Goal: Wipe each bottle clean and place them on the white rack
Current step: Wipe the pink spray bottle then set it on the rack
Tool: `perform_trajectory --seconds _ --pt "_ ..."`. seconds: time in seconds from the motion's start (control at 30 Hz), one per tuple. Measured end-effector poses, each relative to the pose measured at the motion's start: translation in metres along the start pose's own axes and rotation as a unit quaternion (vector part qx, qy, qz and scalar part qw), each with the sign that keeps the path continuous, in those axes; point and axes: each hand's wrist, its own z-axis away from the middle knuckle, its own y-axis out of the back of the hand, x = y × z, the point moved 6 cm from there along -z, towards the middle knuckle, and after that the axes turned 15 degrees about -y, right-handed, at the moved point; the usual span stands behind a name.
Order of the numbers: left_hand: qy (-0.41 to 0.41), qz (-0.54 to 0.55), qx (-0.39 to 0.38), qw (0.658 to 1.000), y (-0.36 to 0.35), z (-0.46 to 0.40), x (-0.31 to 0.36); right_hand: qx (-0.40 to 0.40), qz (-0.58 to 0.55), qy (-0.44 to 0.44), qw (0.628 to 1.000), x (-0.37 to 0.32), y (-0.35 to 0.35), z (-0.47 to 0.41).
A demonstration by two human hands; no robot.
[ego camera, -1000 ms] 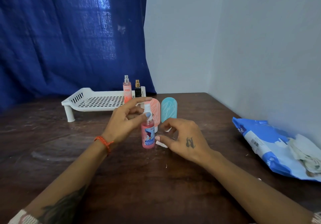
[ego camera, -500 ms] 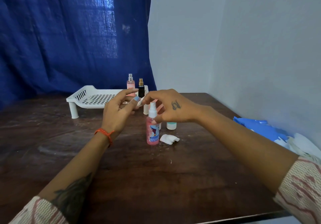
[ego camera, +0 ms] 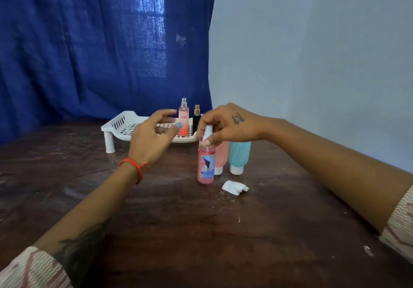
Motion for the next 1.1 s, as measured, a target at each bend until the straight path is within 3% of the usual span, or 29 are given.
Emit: perform_trajectory --seconds 0.4,0.67,1.1 --pt "0.031 -0.066 0.092 0.993 0.027 0.009 -0.060 0.140 0.052 0.025 0.989 -0.042 0.039 -0.116" --pt "0.032 -0.090 0.091 0.991 0.019 0.012 -0.071 0.139 0.102 -0.046 0.984 -0.028 0.015 -0.186" --pt "0.016 -0.084 0.081 0.993 0.013 0.011 -0.071 0.095 0.098 -0.077 0.988 -0.014 -0.011 -0.204"
